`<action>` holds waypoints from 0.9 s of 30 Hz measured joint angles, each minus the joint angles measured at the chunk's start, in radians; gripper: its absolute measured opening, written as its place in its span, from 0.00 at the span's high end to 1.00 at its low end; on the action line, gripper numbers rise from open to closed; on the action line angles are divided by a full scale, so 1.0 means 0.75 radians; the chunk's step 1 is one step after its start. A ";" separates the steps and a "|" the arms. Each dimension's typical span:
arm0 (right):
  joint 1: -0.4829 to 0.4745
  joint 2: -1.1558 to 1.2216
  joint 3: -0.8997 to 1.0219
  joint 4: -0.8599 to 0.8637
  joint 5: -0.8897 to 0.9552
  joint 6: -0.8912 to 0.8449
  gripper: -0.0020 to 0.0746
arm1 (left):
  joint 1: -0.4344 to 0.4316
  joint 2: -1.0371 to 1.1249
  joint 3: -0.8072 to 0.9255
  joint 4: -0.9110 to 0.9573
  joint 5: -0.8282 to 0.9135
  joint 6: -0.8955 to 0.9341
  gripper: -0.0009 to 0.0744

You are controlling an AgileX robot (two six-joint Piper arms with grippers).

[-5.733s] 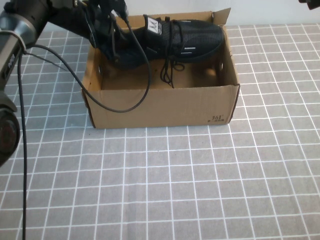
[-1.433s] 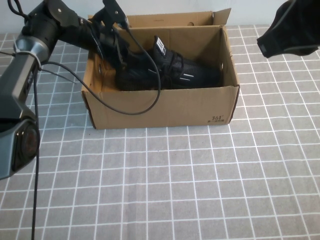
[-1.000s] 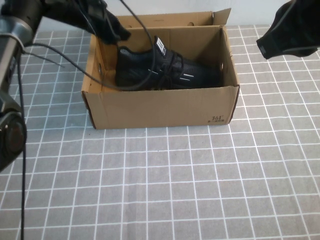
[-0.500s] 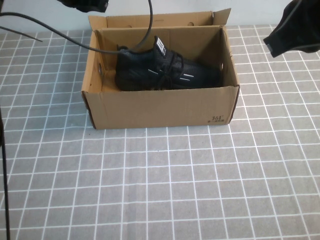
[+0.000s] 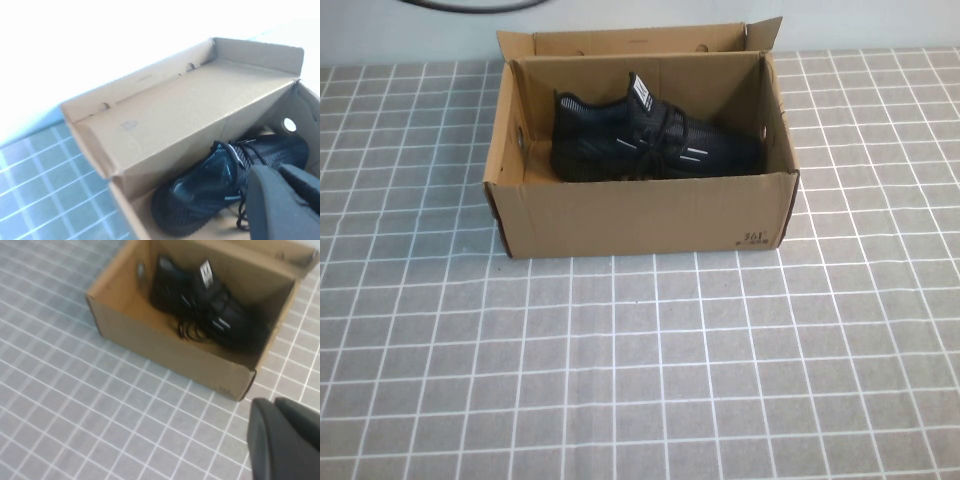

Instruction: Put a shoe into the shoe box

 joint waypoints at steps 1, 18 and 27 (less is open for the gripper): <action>0.000 -0.046 0.017 0.005 0.000 0.007 0.99 | 0.000 -0.050 0.036 0.021 0.000 -0.007 0.99; -0.003 -0.877 0.744 0.046 0.017 0.082 0.99 | 0.000 -1.221 1.274 0.164 -0.335 -0.002 0.99; -0.003 -1.182 0.949 0.044 -0.178 0.108 0.99 | 0.000 -1.935 2.103 0.158 -0.765 0.029 0.99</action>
